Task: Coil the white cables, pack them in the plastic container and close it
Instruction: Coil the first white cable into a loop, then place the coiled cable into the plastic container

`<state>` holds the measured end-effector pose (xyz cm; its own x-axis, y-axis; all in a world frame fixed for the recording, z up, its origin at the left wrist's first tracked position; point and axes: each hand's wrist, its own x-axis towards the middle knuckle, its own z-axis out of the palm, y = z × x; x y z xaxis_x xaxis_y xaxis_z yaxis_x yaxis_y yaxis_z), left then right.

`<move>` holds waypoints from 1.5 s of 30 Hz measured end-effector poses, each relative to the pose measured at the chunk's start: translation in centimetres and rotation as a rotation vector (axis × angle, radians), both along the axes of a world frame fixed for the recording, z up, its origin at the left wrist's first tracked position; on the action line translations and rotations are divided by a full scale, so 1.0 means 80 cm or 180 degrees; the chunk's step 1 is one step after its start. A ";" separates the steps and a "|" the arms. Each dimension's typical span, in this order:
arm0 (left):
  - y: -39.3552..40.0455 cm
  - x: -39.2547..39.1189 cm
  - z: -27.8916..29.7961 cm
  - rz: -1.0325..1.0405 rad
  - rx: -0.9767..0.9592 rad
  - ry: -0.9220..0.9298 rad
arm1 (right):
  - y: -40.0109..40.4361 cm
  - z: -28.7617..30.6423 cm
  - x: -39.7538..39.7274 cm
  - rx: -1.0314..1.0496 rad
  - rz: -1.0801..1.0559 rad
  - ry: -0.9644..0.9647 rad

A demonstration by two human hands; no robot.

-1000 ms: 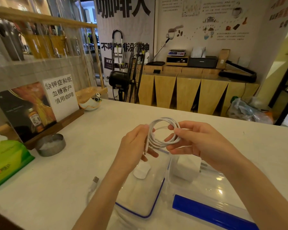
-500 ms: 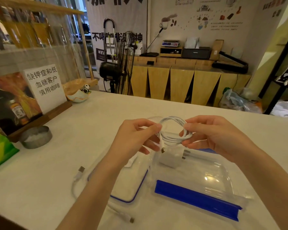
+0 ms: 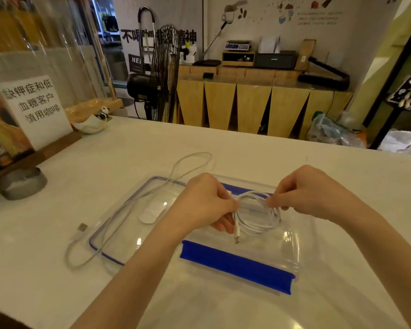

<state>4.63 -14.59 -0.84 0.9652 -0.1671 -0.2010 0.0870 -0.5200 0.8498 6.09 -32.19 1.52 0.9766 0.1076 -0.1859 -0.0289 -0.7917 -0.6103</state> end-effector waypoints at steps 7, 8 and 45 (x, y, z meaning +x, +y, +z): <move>-0.029 0.005 -0.012 -0.0157 0.0487 0.0152 | -0.004 -0.016 0.015 -0.1031 0.0102 -0.0200; -0.033 0.006 -0.014 -0.0187 0.0585 0.0151 | -0.004 -0.018 0.016 -0.1173 0.0114 -0.0304; -0.026 -0.001 0.003 -0.0587 0.1443 -0.0246 | 0.041 -0.008 0.018 -0.2050 0.1250 -0.1454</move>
<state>4.57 -16.65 -0.61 0.9427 -0.2488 -0.2221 -0.0956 -0.8396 0.5348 7.57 -28.94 0.89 0.8849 0.4600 0.0735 0.4553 -0.8874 0.0725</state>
